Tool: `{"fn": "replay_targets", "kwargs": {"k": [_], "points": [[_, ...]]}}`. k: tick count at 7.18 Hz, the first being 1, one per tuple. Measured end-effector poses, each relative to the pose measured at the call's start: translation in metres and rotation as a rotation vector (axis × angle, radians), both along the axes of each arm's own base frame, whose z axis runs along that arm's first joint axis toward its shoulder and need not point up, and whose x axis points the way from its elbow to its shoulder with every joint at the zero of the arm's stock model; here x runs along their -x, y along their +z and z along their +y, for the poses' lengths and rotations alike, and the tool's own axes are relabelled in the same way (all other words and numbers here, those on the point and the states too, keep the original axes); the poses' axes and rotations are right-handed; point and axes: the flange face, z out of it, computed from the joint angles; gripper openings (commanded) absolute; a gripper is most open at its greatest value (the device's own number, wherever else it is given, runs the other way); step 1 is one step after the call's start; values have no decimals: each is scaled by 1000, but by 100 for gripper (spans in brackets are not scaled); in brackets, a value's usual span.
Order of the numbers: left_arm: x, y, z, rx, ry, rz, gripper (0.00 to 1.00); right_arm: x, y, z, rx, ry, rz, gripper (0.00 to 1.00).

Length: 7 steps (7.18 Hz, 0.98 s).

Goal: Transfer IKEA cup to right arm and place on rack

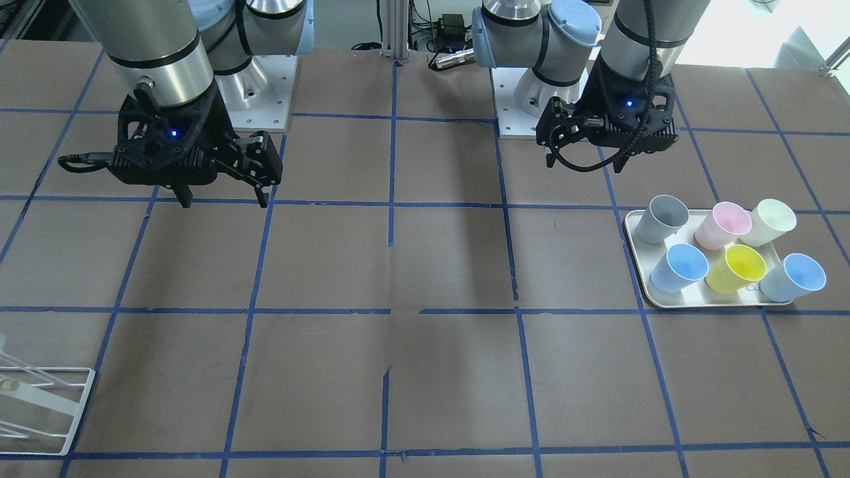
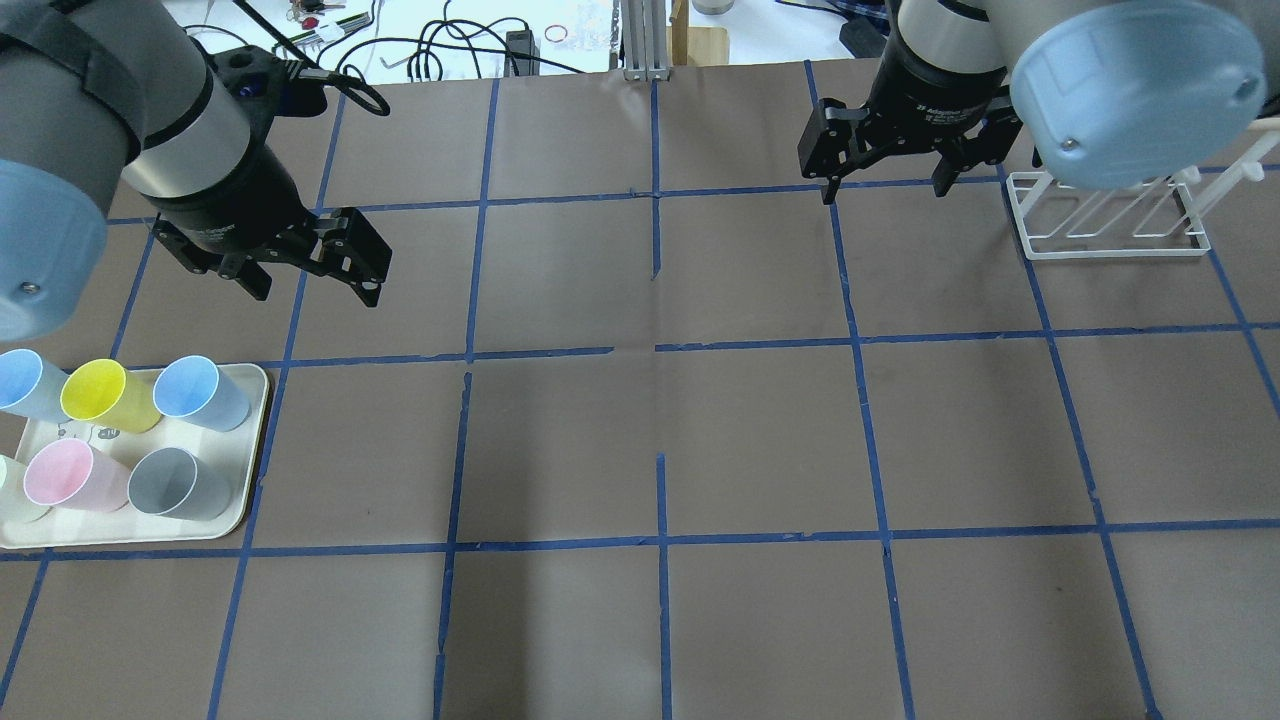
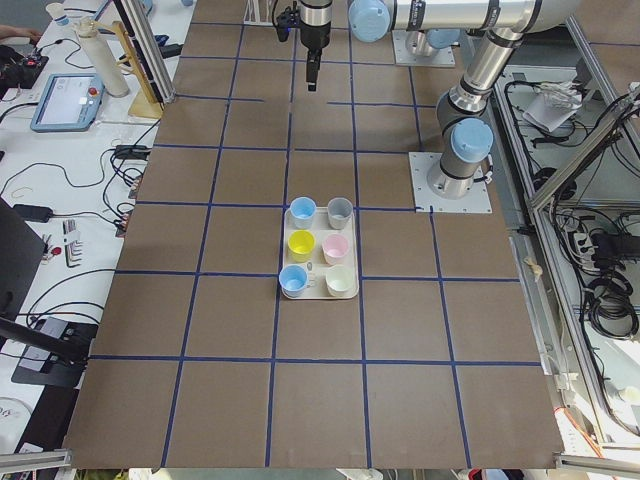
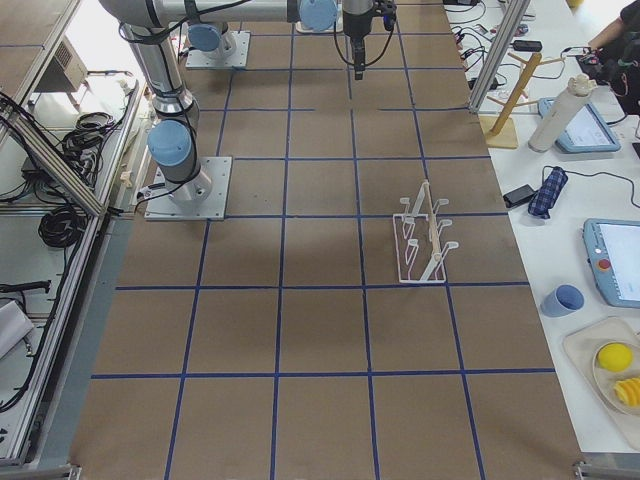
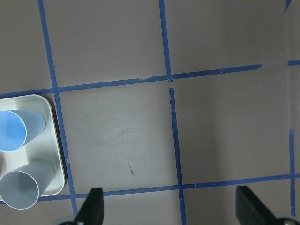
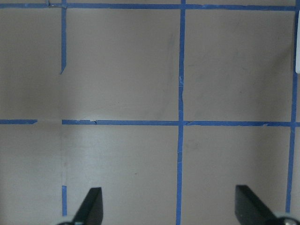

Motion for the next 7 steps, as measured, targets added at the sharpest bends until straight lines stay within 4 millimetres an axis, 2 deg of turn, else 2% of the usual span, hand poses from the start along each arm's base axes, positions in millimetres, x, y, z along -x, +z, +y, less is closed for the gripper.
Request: {"fn": "replay_targets", "kwargs": {"k": [4, 7], "points": [[0, 12, 13, 3, -3, -6, 100, 3, 1, -1, 3, -4, 0, 100], [-6, 8, 18, -26, 10, -5, 100, 1, 0, -1, 0, -2, 1, 100]]}}
